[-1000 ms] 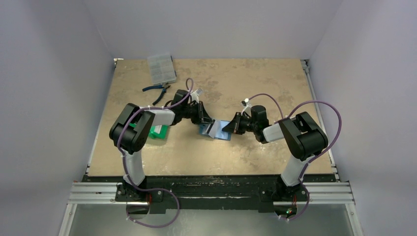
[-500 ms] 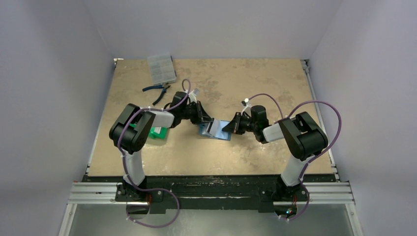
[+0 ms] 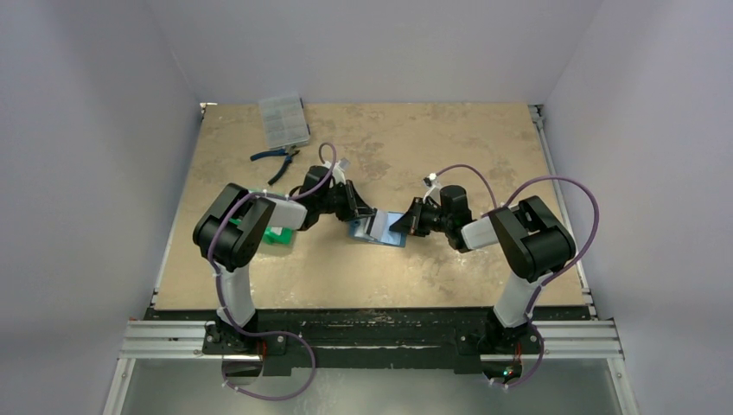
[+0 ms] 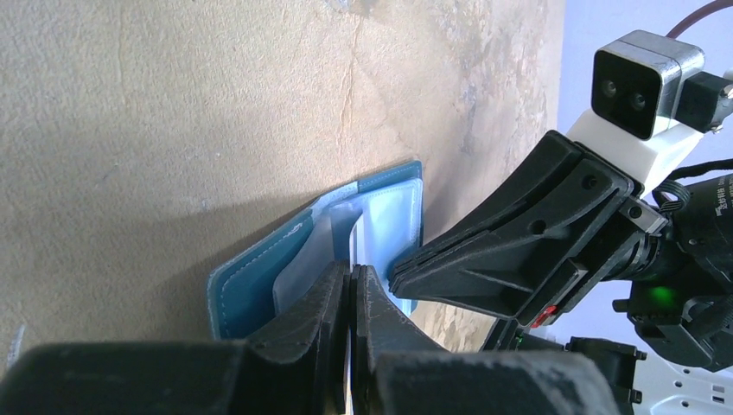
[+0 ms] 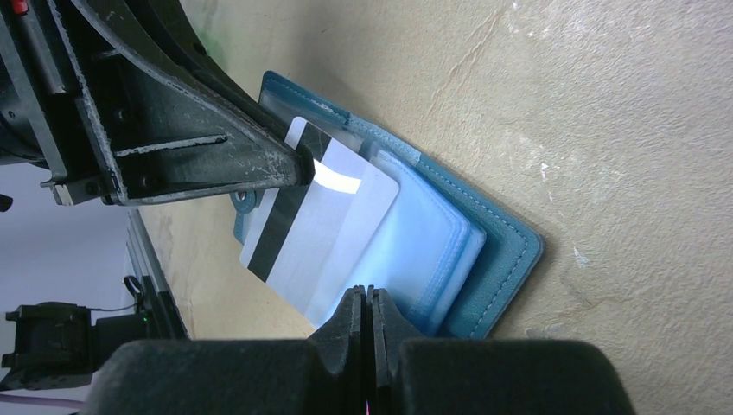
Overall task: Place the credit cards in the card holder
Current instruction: Insert the credit card into the card holder.
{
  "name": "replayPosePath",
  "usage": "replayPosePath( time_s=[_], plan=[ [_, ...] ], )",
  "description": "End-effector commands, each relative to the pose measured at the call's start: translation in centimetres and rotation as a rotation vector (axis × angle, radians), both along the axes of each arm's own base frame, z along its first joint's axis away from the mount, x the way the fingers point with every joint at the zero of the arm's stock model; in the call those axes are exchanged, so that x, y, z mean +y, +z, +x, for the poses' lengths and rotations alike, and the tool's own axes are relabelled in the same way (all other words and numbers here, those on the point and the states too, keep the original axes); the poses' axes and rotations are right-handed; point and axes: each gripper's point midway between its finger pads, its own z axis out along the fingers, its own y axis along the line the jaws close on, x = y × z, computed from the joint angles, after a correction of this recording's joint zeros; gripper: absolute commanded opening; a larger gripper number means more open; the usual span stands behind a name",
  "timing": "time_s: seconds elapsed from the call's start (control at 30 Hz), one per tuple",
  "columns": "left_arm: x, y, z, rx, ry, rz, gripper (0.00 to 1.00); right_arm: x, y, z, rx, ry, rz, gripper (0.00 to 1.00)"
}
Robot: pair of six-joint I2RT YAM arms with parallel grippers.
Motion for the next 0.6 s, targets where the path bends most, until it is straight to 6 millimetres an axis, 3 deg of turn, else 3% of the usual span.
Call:
replayPosePath(
  time_s=[0.0,0.3,0.47,0.57],
  plan=[
    [-0.5,1.3,0.3,-0.063,0.017,-0.021,0.00,0.1,-0.7,-0.2,0.005,0.014,-0.020,0.00],
    [-1.0,2.1,-0.4,-0.138,0.076,-0.007,0.00,0.1,0.3,-0.1,0.001,0.006,-0.019,0.00],
    [-0.7,1.8,-0.7,-0.157,0.110,0.027,0.00,-2.4,0.9,-0.4,-0.006,-0.094,-0.133,0.00],
    [-1.0,1.3,-0.9,-0.152,0.101,0.037,0.00,-3.7,0.9,-0.6,-0.028,-0.144,-0.179,0.08]
  ],
)
